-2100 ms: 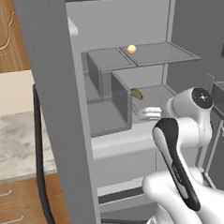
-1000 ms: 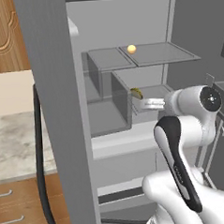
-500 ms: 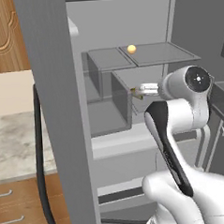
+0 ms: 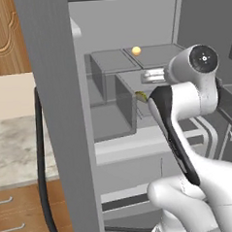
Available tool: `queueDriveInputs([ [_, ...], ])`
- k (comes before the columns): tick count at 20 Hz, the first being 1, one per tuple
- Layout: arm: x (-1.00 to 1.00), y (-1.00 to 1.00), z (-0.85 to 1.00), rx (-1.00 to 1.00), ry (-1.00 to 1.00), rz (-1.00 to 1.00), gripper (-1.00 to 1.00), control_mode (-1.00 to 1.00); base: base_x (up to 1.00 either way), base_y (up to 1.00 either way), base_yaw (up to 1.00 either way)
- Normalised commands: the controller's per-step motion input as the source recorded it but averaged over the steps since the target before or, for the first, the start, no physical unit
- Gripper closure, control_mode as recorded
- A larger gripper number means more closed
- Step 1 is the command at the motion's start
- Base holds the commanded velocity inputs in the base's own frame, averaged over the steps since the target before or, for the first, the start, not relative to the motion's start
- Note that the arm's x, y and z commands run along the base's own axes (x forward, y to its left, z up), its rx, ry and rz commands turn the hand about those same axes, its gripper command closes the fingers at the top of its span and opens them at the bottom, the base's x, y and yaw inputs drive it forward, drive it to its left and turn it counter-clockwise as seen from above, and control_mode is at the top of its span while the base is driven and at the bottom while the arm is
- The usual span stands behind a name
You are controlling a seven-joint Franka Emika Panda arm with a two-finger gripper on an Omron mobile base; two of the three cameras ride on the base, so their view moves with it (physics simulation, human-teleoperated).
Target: Pick the egg and butter from the fridge and place them by the bowl for mixing.
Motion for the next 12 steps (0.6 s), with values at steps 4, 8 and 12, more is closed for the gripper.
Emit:
queueDriveInputs([
  [4, 0.32, -0.07, 0.31, -0.08, -0.07, -0.01, -1.00, -1.00, 0.00, 0.00, 0.00],
  [8, 0.55, -0.07, 0.24, 0.00, 0.00, -0.04, -1.00, -1.00, 0.00, 0.00, 0.00],
  [12, 0.62, -0.17, 0.06, 0.00, 0.00, -0.01, -1.00, -1.00, 0.00, 0.00, 0.00],
])
